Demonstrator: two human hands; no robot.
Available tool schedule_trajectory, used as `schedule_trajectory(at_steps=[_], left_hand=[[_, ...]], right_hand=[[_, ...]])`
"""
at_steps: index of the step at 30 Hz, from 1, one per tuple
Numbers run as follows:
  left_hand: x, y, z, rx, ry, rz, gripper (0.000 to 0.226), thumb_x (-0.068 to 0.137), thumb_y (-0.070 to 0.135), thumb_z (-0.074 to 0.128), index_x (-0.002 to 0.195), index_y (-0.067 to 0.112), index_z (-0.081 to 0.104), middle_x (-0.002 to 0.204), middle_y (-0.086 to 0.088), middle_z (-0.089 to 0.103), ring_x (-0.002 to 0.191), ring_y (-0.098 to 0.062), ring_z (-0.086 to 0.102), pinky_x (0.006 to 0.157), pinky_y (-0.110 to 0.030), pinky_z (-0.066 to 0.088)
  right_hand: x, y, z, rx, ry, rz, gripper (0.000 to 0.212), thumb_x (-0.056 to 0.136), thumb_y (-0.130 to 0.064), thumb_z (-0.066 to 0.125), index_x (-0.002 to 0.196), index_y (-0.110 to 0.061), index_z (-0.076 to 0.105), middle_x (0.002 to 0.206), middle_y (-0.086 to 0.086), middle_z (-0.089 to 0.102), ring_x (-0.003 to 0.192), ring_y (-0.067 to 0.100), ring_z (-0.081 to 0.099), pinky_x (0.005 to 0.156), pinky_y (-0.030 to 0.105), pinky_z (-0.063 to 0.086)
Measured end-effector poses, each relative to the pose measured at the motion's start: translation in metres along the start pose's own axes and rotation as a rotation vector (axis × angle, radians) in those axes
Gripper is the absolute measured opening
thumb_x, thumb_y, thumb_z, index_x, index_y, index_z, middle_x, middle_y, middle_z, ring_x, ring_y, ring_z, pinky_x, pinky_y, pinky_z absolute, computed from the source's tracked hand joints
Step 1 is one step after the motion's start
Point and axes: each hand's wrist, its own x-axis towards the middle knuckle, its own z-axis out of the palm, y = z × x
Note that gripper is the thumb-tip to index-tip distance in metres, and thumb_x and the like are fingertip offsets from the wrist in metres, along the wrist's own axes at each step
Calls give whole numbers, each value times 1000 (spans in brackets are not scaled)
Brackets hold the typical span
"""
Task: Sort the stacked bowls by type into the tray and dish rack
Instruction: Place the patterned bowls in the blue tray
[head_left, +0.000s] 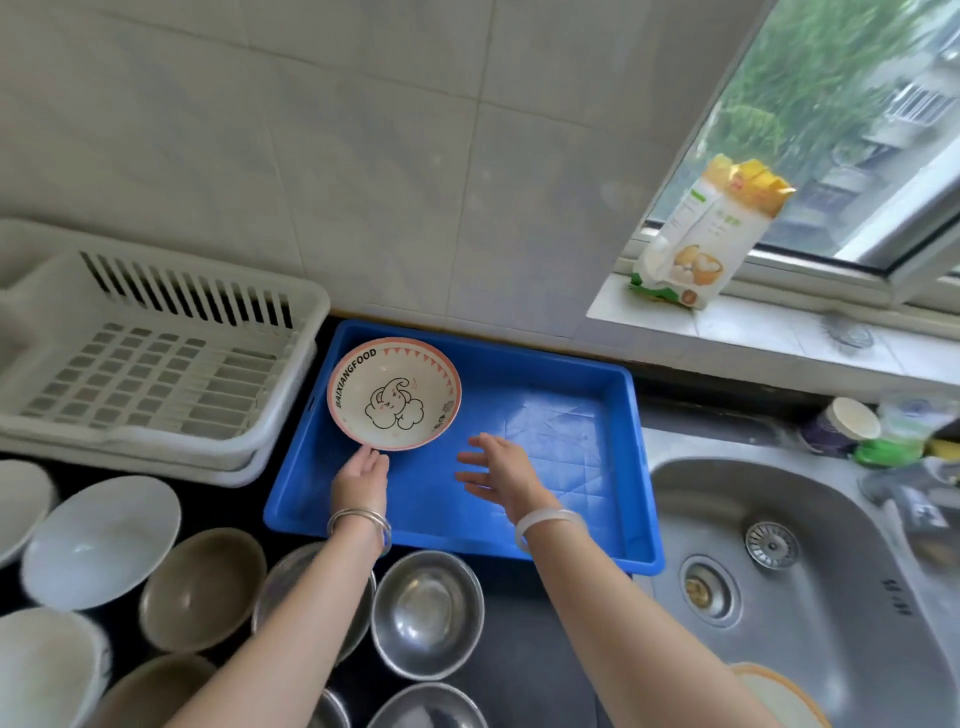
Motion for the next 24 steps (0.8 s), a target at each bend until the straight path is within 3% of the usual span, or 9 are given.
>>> schedule_trajectory(at_steps=[5,9,11,14,18,21,24], left_hand=[[-63,-24,28,207,-216,32,37,91,6,50,128,0,51,132,-14,55,119,-21,53,104,-30,39],[-125,-54,57,516,-446,88,31,89,9,55,118,3,61,122,-13,63,110,-22,59,102,-32,43],[-154,-70,71,628,-581,121,31,89,9,56,119,2,60,122,-14,63,111,-23,60,100,-28,42],[-191,-96,90,796,-787,131,34,90,14,55,124,8,57,127,-7,61,114,-17,57,94,-19,39],[-229,-129,107,938,-923,73,43,91,21,53,133,15,48,136,-3,53,122,-16,51,98,-24,40],[-248,-150,116,961,-956,12,40,91,20,54,131,17,50,132,-4,56,114,-17,54,97,-27,41],[-254,-166,120,961,-919,-17,36,91,17,51,127,20,52,119,-2,62,105,-19,57,96,-38,49]], right_hand=[[-52,23,-62,-184,160,-105,18,95,-24,44,101,-14,59,97,8,66,66,19,61,59,26,44],[-102,58,-132,-436,449,-211,23,93,-23,45,88,-12,66,89,9,71,84,28,67,74,37,53],[-126,80,-167,-597,610,-203,26,92,-22,45,89,-10,67,90,12,72,90,33,64,70,34,45],[-157,113,-210,-691,769,-148,27,94,-24,44,104,-15,67,106,10,70,101,31,60,70,32,38],[-188,158,-250,-786,830,-37,37,93,-19,44,127,-14,56,126,10,62,117,33,53,92,37,42],[-206,188,-265,-710,824,35,37,92,-17,45,128,-17,51,123,8,61,109,31,55,81,36,43],[-216,208,-273,-608,810,67,29,92,-13,43,118,-19,54,105,9,65,90,30,56,68,33,38]])
